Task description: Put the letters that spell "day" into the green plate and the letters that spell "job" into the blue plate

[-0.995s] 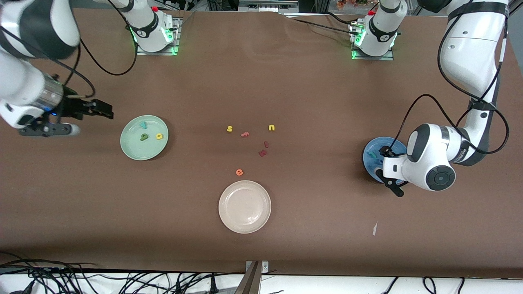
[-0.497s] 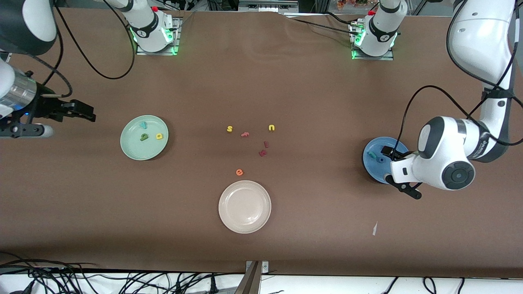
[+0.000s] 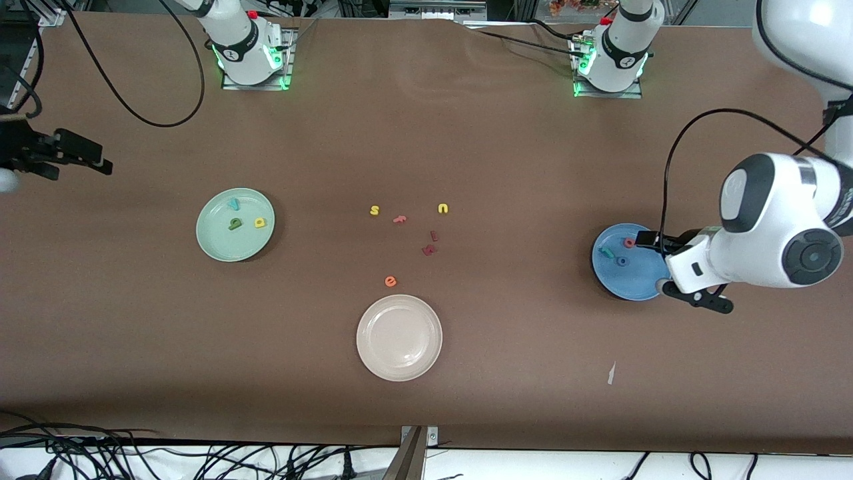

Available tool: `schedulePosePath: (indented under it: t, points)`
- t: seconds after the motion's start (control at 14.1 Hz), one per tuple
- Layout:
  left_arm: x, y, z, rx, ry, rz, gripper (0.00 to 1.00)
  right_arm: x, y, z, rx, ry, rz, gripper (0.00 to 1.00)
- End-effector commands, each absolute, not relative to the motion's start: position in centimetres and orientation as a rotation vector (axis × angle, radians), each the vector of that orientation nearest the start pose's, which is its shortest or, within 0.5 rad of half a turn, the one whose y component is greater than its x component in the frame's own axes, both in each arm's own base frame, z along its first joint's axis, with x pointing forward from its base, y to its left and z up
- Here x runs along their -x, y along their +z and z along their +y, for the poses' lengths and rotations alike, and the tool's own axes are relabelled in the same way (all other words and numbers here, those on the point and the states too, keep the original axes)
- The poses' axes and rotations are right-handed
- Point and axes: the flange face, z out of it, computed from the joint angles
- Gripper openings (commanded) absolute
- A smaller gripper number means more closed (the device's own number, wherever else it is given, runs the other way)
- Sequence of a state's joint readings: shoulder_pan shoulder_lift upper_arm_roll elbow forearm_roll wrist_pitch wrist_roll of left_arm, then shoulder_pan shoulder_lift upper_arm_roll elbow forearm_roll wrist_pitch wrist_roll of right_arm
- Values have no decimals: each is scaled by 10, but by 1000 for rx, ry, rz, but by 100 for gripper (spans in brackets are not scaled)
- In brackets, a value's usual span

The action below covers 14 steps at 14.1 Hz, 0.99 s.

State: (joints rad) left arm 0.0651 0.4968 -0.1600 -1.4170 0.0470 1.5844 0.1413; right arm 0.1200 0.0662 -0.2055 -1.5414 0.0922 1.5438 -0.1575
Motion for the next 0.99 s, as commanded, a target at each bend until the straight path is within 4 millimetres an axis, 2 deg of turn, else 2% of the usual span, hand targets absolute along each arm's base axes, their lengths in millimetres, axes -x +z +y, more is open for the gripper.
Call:
schedulePosePath:
  t: [0.0, 0.07, 0.21, 0.28, 0.36, 0.43, 0.5, 0.57, 0.64, 0.92]
  points:
    - [-640, 442, -23, 3121, 467, 236, 100, -566, 610, -20, 3122, 39, -191, 100]
    - [-628, 455, -9, 3108, 456, 207, 100, -564, 609, -19, 3132, 19, -190, 100]
    - [-608, 488, 2, 3109, 391, 161, 100, -555, 604, -11, 3134, -132, -206, 100]
    - [-602, 507, 11, 3110, 342, 128, 100, -546, 605, -21, 3130, -129, -142, 100]
    - [-597, 523, 9, 3108, 301, 127, 100, -543, 608, -19, 3133, -109, -154, 100]
    - [-588, 541, 7, 3110, 258, 129, 100, -541, 609, -26, 3131, -62, -130, 100]
    - [-575, 567, 5, 3112, 196, 135, 100, -543, 610, -26, 3130, -61, -140, 100]
    - [-566, 586, -2, 3113, 155, 153, 100, -544, 609, -19, 3130, -59, -164, 100]
    - [-561, 593, -5, 3114, 162, 160, 100, -544, 609, -16, 3130, -56, -169, 100]
    - [-559, 582, 0, 3110, 262, 164, 100, -545, 608, -14, 3129, -59, -189, 100]
